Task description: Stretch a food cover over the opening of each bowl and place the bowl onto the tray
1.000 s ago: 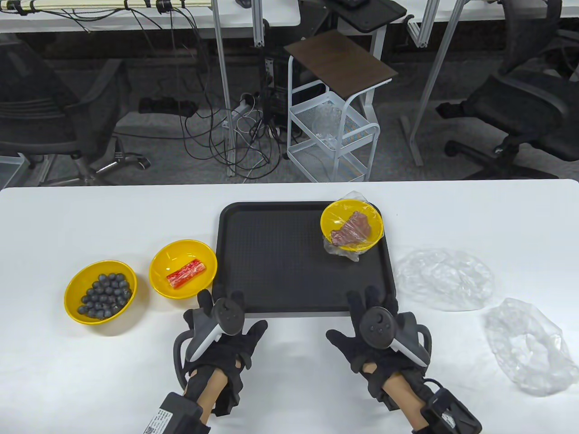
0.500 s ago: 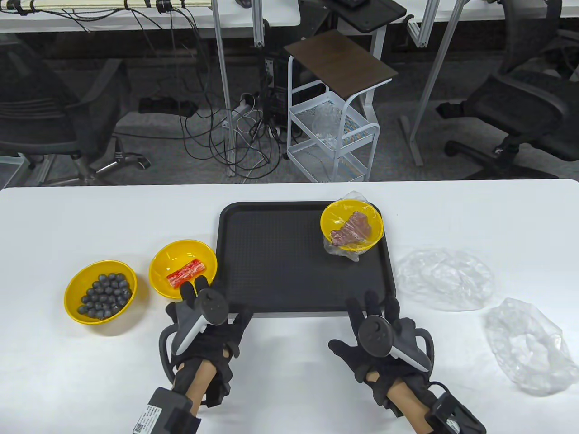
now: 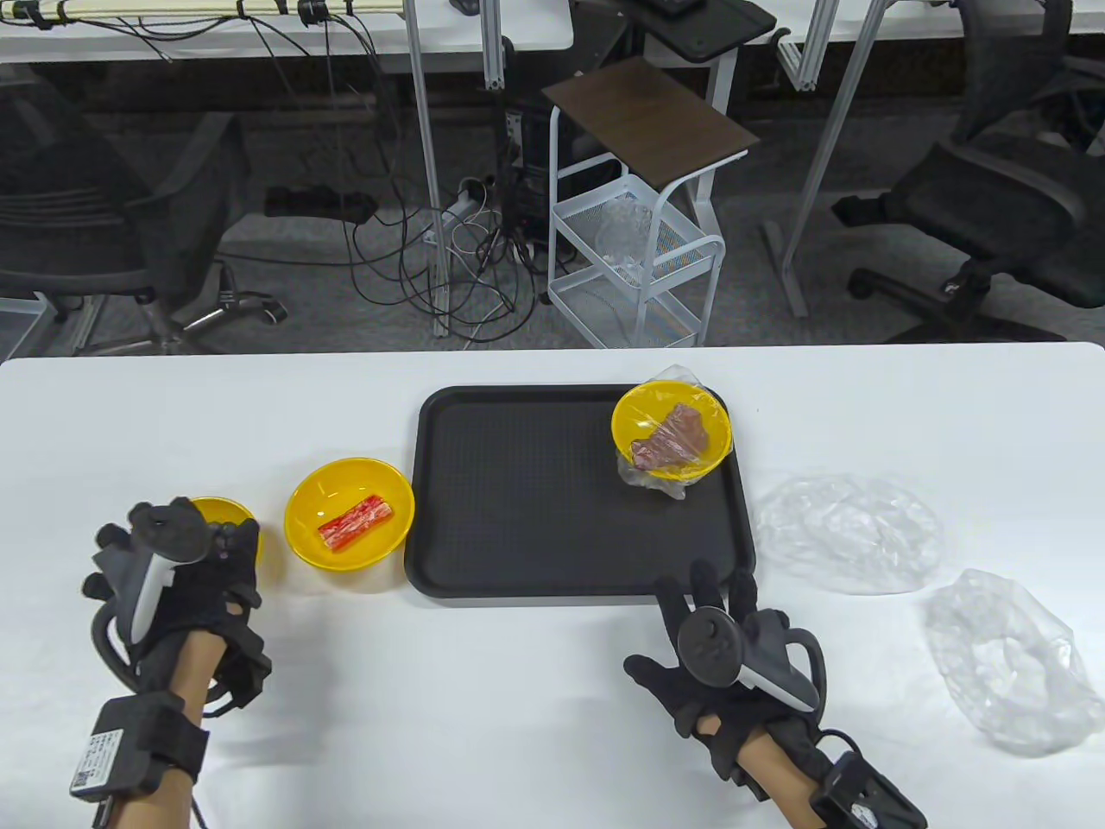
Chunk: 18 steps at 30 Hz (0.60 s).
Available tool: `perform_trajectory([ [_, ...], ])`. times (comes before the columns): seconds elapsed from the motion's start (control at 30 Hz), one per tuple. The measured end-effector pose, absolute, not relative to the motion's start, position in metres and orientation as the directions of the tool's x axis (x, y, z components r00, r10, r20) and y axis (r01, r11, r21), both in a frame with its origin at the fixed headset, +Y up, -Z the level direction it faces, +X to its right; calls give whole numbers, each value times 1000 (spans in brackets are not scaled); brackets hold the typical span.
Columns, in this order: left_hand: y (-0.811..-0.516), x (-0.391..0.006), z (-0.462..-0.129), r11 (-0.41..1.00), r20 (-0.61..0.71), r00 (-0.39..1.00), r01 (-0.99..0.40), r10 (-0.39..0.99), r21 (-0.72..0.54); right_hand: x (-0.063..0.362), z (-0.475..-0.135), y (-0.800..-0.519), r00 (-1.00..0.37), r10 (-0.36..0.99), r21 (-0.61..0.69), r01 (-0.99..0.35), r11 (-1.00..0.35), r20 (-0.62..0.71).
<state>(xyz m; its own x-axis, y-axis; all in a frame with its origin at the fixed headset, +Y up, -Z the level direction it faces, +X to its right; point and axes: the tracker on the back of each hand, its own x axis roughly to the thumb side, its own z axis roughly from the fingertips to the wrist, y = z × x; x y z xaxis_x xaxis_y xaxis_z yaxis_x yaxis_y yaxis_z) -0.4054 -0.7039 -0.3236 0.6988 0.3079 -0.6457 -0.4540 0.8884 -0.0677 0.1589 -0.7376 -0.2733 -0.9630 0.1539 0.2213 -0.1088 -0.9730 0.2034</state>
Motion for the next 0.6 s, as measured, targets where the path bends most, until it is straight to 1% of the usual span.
perform_trajectory([
  [0.03,-704,-415,-323,885,-658,680,-464,322,-47,158,-273,-737,-963,149,201,-103,-974,225],
  [0.1,-703,-436,-321,870,-699,611,-491,371,33,158,-273,-738,-962,158,212,-110,-971,222],
  [0.23,-703,-466,-317,878,-766,528,-468,367,98,156,-272,-740,-962,153,224,-101,-969,228],
  [0.33,-706,-477,-317,897,-790,516,-431,332,96,155,-273,-741,-962,151,226,-99,-969,228],
  [0.37,-708,-479,-316,894,-797,507,-438,329,91,155,-272,-740,-962,150,227,-97,-969,229],
  [0.6,-725,-490,-315,823,-819,403,-551,407,138,157,-272,-740,-962,159,232,-106,-967,223],
])
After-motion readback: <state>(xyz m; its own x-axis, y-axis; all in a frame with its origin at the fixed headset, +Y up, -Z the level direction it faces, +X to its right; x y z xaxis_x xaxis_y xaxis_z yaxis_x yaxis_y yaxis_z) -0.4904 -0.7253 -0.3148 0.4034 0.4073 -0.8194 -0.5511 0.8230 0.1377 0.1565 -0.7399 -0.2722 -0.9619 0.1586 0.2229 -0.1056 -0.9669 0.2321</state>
